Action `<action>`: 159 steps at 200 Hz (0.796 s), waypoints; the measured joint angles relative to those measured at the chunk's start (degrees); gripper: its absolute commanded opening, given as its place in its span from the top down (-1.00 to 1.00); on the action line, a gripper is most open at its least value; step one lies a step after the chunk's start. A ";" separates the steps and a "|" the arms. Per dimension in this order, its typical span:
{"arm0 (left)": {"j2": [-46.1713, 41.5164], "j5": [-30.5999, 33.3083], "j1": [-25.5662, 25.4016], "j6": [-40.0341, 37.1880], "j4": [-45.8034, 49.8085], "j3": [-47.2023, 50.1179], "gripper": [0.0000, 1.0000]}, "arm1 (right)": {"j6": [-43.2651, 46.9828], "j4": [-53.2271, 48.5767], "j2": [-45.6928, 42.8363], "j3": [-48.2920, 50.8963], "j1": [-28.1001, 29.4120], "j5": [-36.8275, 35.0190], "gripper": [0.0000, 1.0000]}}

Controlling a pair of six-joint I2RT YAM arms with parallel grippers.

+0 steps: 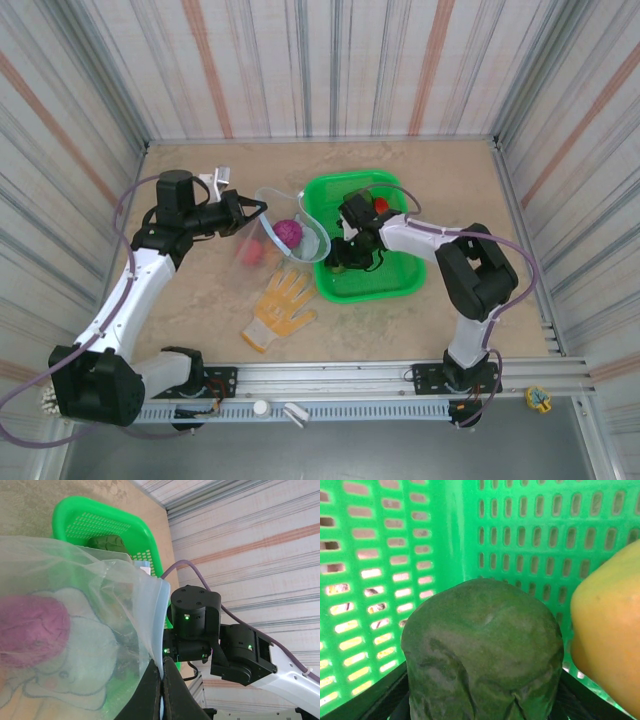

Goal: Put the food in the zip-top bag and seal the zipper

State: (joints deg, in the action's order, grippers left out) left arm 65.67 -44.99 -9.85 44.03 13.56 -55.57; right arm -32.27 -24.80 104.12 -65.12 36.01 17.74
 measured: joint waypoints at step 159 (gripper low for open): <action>0.22 -0.46 -0.76 3.02 -2.73 0.74 1.00 | 8.96 -8.85 -21.42 -15.54 3.50 -1.31 -0.06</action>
State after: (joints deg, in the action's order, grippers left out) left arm 65.89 -45.45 -10.61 47.05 10.83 -54.83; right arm -23.31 -33.65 82.70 -80.66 39.51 16.43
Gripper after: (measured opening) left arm 0.052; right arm 0.530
